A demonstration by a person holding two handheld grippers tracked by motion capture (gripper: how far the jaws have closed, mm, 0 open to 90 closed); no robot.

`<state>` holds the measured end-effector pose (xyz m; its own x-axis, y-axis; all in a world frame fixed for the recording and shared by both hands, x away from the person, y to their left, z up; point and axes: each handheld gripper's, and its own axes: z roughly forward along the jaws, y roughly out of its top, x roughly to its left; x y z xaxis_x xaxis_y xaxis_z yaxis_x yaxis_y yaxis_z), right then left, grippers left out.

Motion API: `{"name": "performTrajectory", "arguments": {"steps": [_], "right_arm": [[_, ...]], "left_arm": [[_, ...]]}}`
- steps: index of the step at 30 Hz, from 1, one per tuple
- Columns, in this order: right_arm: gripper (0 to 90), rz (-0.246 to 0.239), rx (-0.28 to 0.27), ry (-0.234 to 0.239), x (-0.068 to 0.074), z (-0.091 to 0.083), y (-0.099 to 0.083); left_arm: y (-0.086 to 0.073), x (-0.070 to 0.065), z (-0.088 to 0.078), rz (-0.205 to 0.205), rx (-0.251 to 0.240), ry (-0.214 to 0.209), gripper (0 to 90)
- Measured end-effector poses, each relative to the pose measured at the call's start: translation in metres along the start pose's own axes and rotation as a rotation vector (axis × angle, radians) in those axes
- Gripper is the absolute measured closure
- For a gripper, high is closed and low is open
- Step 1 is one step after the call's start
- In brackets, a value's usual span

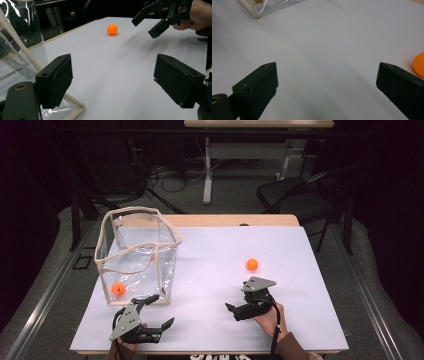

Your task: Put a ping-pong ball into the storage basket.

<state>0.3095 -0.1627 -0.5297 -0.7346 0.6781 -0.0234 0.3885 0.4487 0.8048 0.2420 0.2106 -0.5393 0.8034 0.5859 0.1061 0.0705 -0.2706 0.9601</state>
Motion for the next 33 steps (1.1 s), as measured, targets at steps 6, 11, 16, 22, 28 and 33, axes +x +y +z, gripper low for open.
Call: {"name": "performTrajectory", "arguments": {"steps": [6, 11, 16, 22, 28, 33], "right_arm": [[3.3, 0.009, 0.019, -0.007, -0.006, 0.003, -0.003], [3.3, 0.013, 0.014, -0.030, -0.012, 0.001, -0.004], [3.4, 0.029, 0.006, -0.048, -0.021, -0.001, -0.003], [3.3, 0.043, -0.011, -0.082, -0.031, -0.005, -0.003], [3.0, 0.053, -0.017, -0.114, -0.042, -0.007, -0.001], [2.9, 0.066, -0.018, -0.150, -0.052, -0.009, 0.000]], "left_arm": [[0.000, 0.000, -0.001, 0.002, -0.005, 0.001, 15.5], [0.000, 0.000, 0.000, 0.002, 0.001, 0.001, 15.5], [0.000, 0.000, 0.000, 0.002, 0.001, 0.003, 15.5], [0.000, 0.000, -0.002, 0.002, -0.001, 0.007, 15.5], [-0.001, 0.000, -0.003, 0.000, -0.001, 0.013, 15.5], [0.000, 0.000, 0.000, -0.004, 0.003, 0.010, 15.5]]}}
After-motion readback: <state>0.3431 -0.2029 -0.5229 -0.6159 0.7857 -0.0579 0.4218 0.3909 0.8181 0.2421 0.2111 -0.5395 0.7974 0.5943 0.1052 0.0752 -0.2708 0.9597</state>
